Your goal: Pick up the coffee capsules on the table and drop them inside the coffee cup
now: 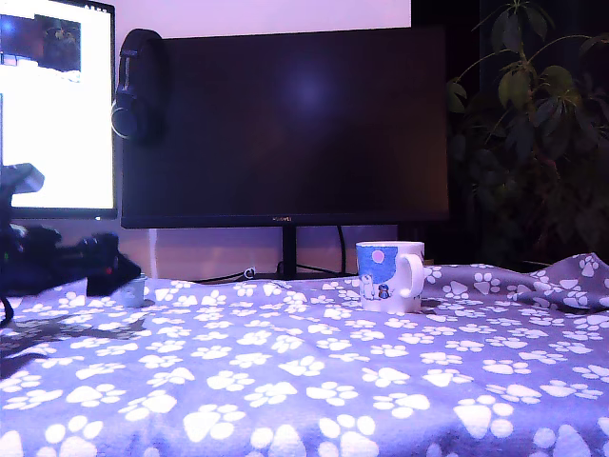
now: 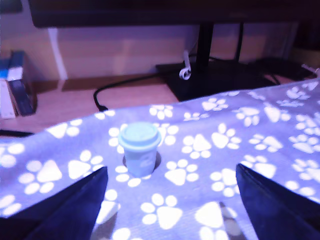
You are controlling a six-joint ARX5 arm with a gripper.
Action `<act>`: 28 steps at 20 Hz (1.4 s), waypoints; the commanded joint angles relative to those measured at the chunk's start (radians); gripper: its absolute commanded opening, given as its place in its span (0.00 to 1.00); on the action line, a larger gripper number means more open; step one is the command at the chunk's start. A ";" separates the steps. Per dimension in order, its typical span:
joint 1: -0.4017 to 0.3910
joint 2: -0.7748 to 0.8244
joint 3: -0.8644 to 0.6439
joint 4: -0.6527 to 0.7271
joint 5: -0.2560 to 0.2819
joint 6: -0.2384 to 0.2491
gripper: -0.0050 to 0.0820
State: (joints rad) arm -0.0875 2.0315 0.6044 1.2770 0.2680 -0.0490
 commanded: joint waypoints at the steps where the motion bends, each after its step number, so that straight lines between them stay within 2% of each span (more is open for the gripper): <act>1: 0.008 0.030 0.020 0.002 0.008 0.005 0.91; 15: 0.014 0.170 0.211 -0.098 0.013 0.005 0.91; 22: 0.014 0.208 0.303 -0.188 0.013 0.006 0.91; 25: 0.013 0.208 0.333 -0.273 0.013 0.016 0.91; 28: 0.013 0.208 0.338 -0.292 0.013 0.032 0.83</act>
State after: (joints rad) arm -0.0776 2.2021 0.9478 0.9905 0.2794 -0.0231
